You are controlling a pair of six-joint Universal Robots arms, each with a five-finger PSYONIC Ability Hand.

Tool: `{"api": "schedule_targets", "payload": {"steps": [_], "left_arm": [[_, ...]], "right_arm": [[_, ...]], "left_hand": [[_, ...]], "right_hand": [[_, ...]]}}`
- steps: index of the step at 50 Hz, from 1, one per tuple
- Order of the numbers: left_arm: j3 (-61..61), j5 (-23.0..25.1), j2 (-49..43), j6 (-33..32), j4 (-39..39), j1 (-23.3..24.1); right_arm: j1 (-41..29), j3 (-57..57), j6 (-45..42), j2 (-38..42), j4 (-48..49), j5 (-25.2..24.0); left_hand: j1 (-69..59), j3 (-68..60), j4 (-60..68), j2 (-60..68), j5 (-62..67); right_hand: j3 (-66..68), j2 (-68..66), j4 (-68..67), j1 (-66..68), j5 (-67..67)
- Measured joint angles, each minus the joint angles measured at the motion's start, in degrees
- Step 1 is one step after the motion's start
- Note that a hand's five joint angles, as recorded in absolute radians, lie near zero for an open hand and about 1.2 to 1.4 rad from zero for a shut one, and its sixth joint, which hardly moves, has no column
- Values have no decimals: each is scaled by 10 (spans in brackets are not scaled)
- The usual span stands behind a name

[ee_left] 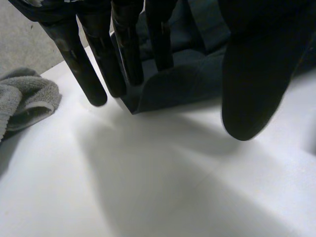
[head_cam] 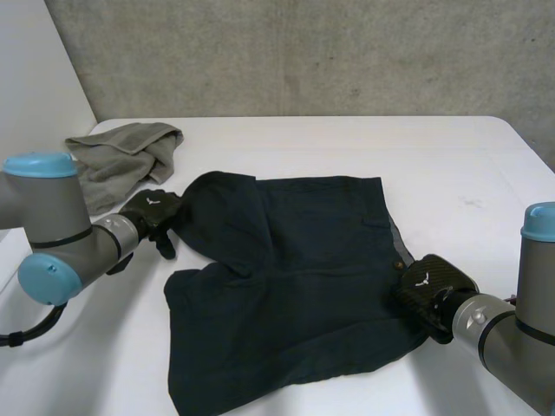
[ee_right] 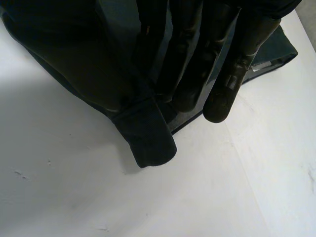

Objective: Fold the laundry.

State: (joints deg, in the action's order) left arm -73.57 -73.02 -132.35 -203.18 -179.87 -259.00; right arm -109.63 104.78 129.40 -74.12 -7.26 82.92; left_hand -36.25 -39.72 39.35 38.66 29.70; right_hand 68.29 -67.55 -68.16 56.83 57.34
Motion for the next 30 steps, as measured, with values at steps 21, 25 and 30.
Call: {"api": "schedule_targets", "payload": {"steps": [21,25,30], "left_arm": [[81,9,12,30,10,52],[132,12,-34,46,32,64],[184,12,-82,55,63,72]], "right_arm": [[0,1,1,0,1,1],[0,1,1,1,0,1],[2,2,1,1,0,1]], "left_hand": [[49,82,-77,-72,-79],[41,78,-71,-68,-75],[54,89,-88,-79,-93]], "right_hand": [[0,0,0,0,0],[0,0,0,0,0],[0,0,0,0,0]]}}
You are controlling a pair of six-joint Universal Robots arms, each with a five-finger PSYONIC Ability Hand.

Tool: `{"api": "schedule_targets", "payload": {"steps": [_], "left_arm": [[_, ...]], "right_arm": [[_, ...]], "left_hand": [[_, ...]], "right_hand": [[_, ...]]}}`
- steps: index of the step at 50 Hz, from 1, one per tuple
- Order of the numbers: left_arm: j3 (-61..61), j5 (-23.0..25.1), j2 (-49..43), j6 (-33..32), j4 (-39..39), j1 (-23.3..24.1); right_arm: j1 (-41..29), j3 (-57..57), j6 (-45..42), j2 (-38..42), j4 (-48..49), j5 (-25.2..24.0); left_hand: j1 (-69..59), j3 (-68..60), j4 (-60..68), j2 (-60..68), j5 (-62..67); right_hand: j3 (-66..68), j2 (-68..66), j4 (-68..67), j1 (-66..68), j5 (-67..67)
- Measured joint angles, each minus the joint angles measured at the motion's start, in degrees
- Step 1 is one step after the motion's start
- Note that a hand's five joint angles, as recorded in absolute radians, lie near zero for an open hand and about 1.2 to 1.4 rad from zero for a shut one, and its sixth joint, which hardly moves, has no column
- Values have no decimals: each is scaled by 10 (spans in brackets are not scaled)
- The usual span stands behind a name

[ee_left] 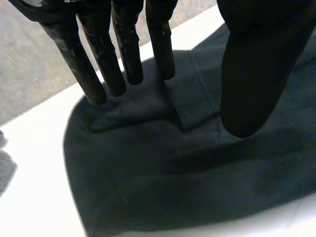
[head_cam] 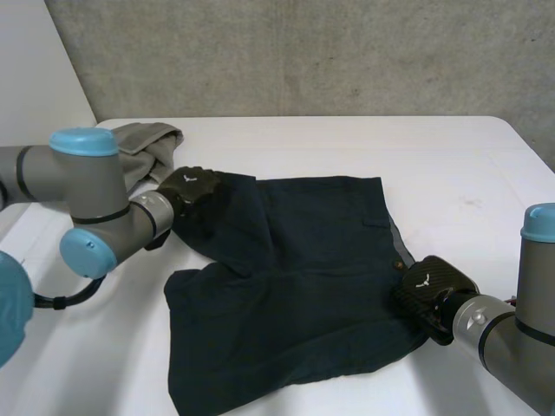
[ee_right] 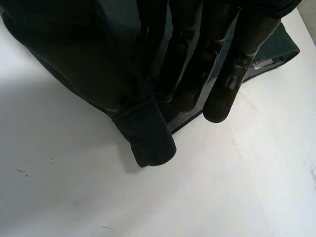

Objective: Fold the laundry.

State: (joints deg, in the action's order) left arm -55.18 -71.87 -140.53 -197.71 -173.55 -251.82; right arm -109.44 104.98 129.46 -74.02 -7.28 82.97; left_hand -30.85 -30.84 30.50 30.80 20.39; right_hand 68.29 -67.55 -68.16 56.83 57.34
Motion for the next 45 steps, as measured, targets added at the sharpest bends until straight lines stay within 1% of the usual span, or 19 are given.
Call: {"api": "schedule_targets", "payload": {"steps": [5,23,24,25,26,27,35,38,39,41,42,43,45], "left_arm": [[22,-4,-22,1,16,2],[13,-14,-26,-13,44,-1],[12,-16,-26,-14,44,-1],[12,-16,-26,-15,44,-1],[12,-18,-26,-16,44,0],[12,-19,-26,-17,44,0],[13,-24,-27,-21,43,1],[13,-24,-28,-23,42,1],[13,-24,-29,-24,42,1],[13,-24,-30,-26,42,1],[13,-24,-30,-26,42,1],[13,-25,-31,-27,41,1],[13,-25,-31,-27,41,1]], "right_arm": [[2,0,0,0,0,0],[1,0,0,1,2,-1],[1,0,-1,1,2,-1],[1,0,-1,1,3,-1],[1,0,-1,1,3,-1],[1,0,-1,1,3,-1],[1,0,-1,1,4,-1],[1,1,-1,1,4,-1],[1,1,-1,1,4,-1],[1,1,-1,1,4,0],[1,1,-1,1,4,0],[1,1,-1,1,4,0],[1,1,-1,1,4,0]], "left_hand": [[26,30,-33,-28,-33],[20,23,-22,-22,-22],[-17,-15,21,14,22],[-17,-15,21,14,22],[-65,-59,61,59,61],[-87,-76,81,79,80],[-136,-135,138,136,134],[-132,-132,135,132,134],[-100,-105,108,101,109],[-100,-105,108,101,109],[-22,-32,32,31,35],[-2,-8,9,8,12],[-2,-8,9,8,12]], "right_hand": [[0,0,0,0,0],[0,0,0,0,0],[0,0,0,0,0],[0,0,0,0,0],[0,0,0,0,0],[0,0,0,0,0],[0,0,0,0,0],[0,0,0,0,0],[0,0,0,0,0],[0,0,0,0,0],[0,0,0,0,0],[0,0,0,0,0],[0,0,0,0,0]]}}
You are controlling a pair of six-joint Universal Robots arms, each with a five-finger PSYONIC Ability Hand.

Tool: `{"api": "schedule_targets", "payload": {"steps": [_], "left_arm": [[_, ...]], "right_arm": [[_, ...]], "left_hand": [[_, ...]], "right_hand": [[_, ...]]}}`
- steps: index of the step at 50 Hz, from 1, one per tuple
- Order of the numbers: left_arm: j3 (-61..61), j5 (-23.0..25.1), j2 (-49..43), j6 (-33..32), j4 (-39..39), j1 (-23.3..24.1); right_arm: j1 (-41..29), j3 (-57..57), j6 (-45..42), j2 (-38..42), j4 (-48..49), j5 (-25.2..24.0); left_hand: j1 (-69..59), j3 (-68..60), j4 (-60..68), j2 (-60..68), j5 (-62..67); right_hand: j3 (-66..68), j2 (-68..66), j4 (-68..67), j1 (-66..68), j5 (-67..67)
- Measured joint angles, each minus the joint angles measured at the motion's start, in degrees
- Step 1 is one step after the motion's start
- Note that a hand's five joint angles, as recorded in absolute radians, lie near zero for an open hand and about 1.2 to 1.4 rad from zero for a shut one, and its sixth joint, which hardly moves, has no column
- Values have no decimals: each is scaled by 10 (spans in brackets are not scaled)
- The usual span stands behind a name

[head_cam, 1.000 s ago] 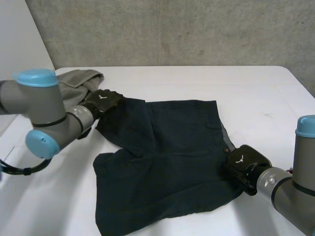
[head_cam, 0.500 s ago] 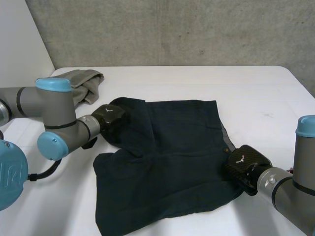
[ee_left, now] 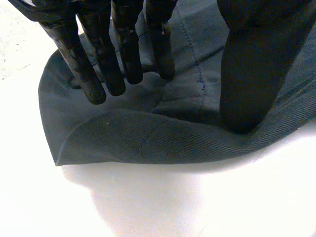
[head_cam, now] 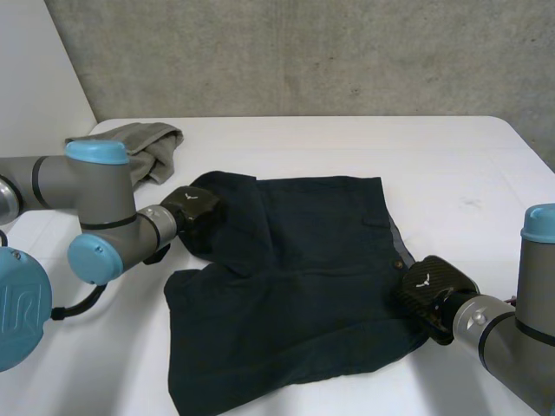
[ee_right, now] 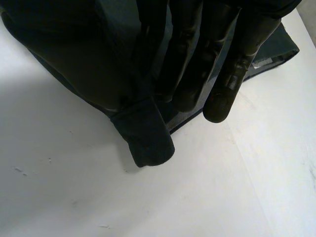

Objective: Fold the laundry.

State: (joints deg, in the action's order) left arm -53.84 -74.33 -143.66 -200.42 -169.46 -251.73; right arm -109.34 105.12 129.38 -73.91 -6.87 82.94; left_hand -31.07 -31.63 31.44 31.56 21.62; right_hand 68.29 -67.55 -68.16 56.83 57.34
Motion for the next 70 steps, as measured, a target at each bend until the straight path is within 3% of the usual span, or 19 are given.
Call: {"api": "schedule_targets", "payload": {"steps": [10,16,23,28,42,57,70], "left_arm": [[0,-3,-1,-1,-2,1],[1,-4,-5,-1,-2,2],[1,-6,-7,-1,-2,3],[-1,-21,0,0,-7,7],[-40,-65,40,-6,-29,15],[-244,-69,206,-9,-80,-20],[-347,-90,234,-10,-92,-26]], "right_arm": [[0,1,0,0,0,0],[0,2,0,0,0,0],[0,3,0,0,0,-1],[0,3,0,0,0,-1],[0,3,0,1,0,0],[-2,4,0,0,1,0],[-6,6,12,-1,0,0]], "left_hand": [[-5,1,-1,-2,-1],[-84,-71,74,72,71],[-159,-224,226,228,215],[-336,-356,368,365,351],[-336,-361,370,367,351],[-336,-365,372,369,351],[-336,-365,372,369,351]], "right_hand": [[0,0,0,0,0],[0,0,0,0,0],[0,0,0,0,0],[0,0,0,0,0],[0,0,0,0,0],[0,0,0,0,0],[0,0,0,0,0]]}}
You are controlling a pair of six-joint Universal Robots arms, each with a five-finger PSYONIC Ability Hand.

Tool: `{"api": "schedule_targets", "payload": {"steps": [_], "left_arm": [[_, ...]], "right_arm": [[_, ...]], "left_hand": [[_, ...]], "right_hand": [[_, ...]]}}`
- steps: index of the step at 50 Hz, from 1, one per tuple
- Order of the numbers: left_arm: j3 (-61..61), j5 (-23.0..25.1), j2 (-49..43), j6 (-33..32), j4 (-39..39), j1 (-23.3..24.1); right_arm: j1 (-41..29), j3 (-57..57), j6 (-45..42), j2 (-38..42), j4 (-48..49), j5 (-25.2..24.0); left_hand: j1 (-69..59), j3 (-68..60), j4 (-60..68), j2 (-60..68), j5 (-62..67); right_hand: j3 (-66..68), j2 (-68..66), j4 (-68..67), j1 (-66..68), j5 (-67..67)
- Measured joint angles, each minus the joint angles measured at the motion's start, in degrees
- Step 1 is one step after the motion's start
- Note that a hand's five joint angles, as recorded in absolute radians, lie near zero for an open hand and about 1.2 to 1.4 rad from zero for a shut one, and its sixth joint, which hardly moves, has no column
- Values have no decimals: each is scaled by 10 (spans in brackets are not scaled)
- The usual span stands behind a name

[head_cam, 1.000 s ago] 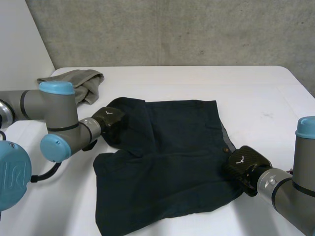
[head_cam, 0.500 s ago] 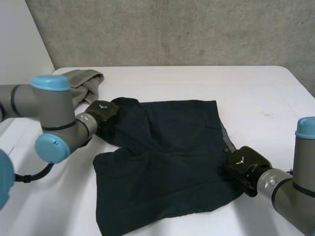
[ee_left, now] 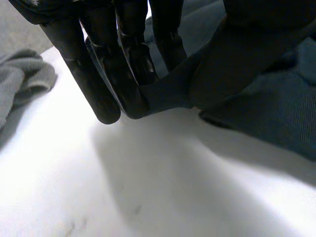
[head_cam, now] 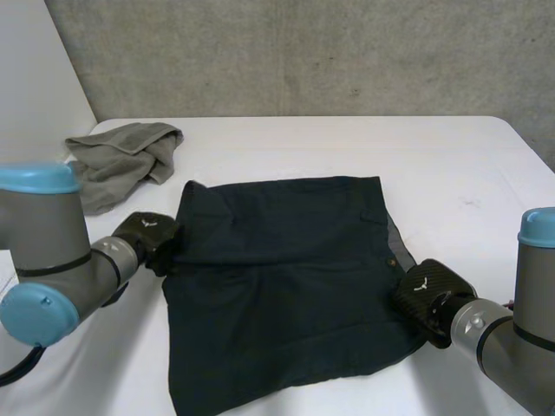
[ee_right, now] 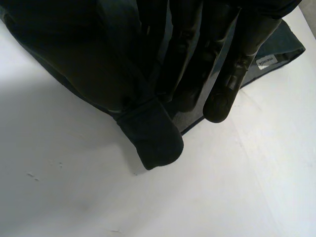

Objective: Fold the laundry.

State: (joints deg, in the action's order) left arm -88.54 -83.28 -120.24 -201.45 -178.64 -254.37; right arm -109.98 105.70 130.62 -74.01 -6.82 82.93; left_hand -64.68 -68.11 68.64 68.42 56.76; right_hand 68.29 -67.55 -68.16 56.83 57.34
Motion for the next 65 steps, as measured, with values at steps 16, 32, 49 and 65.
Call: {"api": "schedule_targets", "payload": {"steps": [16,32,49,65], "left_arm": [[-21,-82,5,1,-25,7],[-81,-76,110,3,-28,38],[-212,-78,286,115,52,181],[-244,-86,203,149,70,232]], "right_arm": [[-1,2,7,0,-1,0],[-1,-1,23,-1,7,0],[2,-15,123,0,67,2],[4,-9,138,0,83,12]], "left_hand": [[2,10,-14,-11,-4],[353,384,-395,-390,-378],[349,381,-383,-384,-363],[180,228,-232,-223,-216]], "right_hand": [[0,0,0,0,0],[0,0,0,0,0],[0,0,0,0,0],[0,0,0,0,0]]}}
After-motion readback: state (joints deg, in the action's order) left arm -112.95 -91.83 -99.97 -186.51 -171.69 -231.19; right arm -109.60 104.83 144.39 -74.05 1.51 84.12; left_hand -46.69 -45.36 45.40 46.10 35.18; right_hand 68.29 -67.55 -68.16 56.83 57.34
